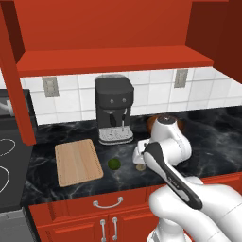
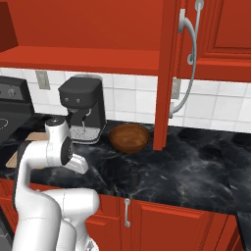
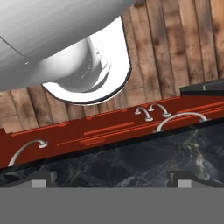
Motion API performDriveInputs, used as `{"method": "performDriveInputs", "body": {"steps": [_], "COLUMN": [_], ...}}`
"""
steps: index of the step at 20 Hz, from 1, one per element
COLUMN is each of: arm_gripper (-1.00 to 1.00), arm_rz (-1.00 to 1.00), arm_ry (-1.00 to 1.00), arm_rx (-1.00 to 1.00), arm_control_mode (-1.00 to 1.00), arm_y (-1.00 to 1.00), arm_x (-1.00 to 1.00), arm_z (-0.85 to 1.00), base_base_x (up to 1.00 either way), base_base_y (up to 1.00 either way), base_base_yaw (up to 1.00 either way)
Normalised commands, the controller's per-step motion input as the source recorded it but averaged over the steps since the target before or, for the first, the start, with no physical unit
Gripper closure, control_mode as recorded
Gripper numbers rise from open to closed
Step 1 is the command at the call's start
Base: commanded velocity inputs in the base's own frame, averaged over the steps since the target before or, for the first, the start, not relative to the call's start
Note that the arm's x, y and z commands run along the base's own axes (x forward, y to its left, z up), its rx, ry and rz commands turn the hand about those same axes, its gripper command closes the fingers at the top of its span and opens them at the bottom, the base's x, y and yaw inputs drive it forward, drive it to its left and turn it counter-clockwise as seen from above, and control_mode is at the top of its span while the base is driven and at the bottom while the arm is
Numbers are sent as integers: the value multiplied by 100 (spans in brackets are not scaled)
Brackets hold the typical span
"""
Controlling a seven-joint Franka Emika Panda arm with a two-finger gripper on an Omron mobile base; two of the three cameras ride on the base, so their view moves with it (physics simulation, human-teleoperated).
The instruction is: Open the cabinet. Place the bowl and condiment on the counter. Then place the lime and garlic on the cutting board.
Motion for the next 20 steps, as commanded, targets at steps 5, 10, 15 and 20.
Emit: {"method": "performDriveInputs", "body": {"steps": [5,10,15,20], "arm_gripper": [-100,-100,-100,-100], "arm_rz": [0,0,0,0], "arm_ry": [0,0,0,0], "arm_rx": [0,0,0,0], "arm_control_mode": [-100,-100,-100,-100], "arm_y": [0,0,0,0], "arm_x": [8,12,4,9], "arm_z": [-14,-1,0,-5], "base_base_x": [0,0,0,0], "base_base_y": [0,0,0,0], "base_base_yaw": [0,0,0,0]}}
